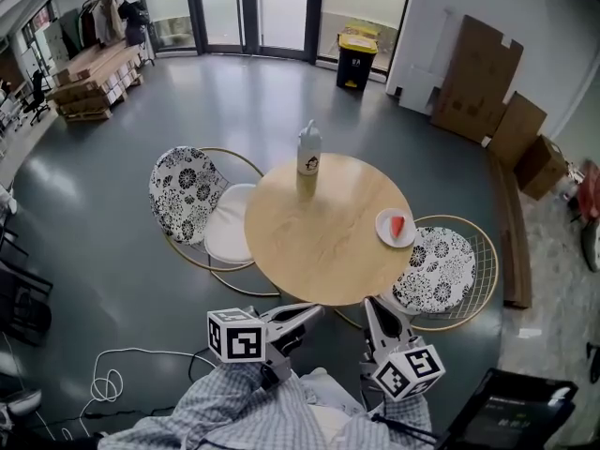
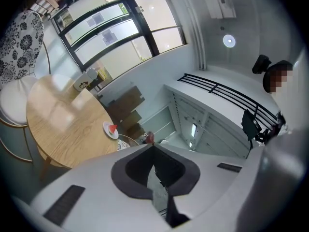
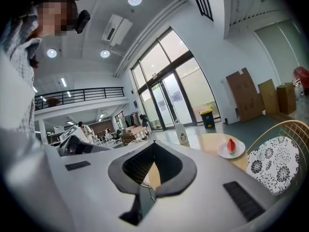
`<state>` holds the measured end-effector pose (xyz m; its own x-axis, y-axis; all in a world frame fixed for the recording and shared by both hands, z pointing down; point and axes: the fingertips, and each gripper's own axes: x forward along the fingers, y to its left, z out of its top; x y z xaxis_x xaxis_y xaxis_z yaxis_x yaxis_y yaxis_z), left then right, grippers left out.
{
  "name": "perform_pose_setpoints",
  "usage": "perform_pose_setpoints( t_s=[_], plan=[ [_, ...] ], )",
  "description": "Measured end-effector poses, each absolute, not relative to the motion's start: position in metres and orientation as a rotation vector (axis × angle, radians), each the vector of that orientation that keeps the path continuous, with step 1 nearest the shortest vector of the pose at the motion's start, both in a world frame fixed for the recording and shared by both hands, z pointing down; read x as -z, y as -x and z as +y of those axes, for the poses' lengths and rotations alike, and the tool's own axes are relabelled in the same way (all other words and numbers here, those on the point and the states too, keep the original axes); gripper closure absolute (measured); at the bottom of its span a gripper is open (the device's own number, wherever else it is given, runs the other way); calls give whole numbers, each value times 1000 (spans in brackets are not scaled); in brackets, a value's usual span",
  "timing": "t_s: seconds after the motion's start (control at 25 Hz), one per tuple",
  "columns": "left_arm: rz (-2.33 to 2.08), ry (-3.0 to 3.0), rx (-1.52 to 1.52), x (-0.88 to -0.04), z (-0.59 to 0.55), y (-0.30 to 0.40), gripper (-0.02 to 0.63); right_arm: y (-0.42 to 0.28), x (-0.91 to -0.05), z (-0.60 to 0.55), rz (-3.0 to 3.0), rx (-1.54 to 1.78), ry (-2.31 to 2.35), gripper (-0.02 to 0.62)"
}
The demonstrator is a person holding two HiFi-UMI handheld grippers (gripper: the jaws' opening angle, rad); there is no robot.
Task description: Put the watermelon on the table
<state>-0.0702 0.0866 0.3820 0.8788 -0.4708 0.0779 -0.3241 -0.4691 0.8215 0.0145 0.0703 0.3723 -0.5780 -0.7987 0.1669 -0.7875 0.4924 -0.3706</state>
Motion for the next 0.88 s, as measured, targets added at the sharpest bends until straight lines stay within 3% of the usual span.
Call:
perform_pose_setpoints(
  t_s=[0.88],
  plan=[
    [-530,-2064,180,-385,74,84,598,6,-376,61,2718,665,1466,588]
  ],
)
